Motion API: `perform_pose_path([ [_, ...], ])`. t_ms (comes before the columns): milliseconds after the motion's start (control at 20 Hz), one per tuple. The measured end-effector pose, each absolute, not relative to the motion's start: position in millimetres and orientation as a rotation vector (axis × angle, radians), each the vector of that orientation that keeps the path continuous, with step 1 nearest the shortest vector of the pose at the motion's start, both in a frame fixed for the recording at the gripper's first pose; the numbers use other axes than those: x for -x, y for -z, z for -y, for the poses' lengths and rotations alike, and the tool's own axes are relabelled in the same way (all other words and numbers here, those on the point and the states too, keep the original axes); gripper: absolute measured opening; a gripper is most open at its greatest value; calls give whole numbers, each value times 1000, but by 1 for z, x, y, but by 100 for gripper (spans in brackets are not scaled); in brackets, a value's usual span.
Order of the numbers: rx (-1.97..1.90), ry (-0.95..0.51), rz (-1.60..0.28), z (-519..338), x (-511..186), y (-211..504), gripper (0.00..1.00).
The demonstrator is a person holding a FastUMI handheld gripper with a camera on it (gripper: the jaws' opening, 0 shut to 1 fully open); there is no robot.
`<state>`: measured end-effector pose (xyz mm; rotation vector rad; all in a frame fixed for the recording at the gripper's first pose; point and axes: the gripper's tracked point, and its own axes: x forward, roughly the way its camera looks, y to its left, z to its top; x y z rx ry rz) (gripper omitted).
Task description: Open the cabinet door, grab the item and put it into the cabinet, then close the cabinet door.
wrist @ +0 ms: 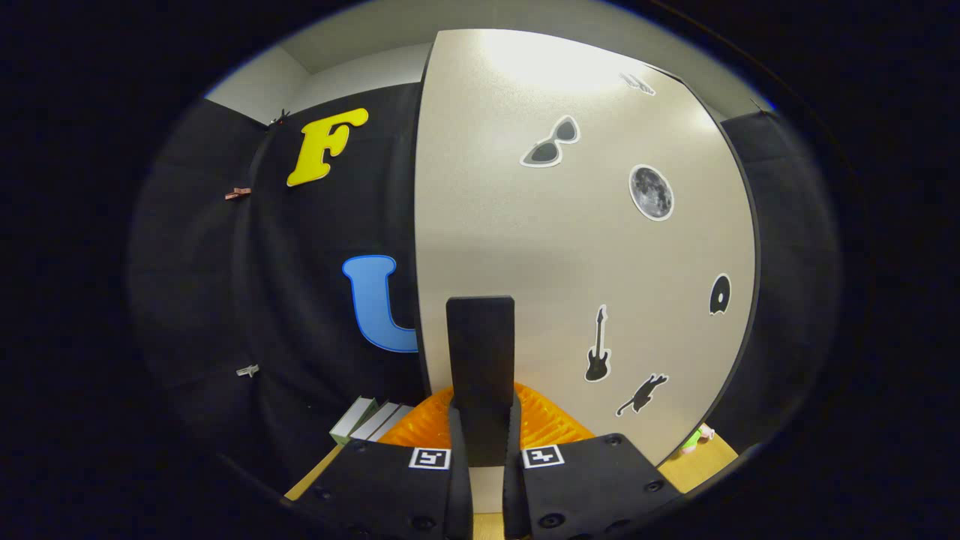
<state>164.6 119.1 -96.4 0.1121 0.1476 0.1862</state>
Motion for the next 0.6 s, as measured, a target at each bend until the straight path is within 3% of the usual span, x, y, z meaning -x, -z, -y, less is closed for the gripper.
perform_pose_path([
  [600, -149, -208, -128, -58, -72, 82, 19],
])
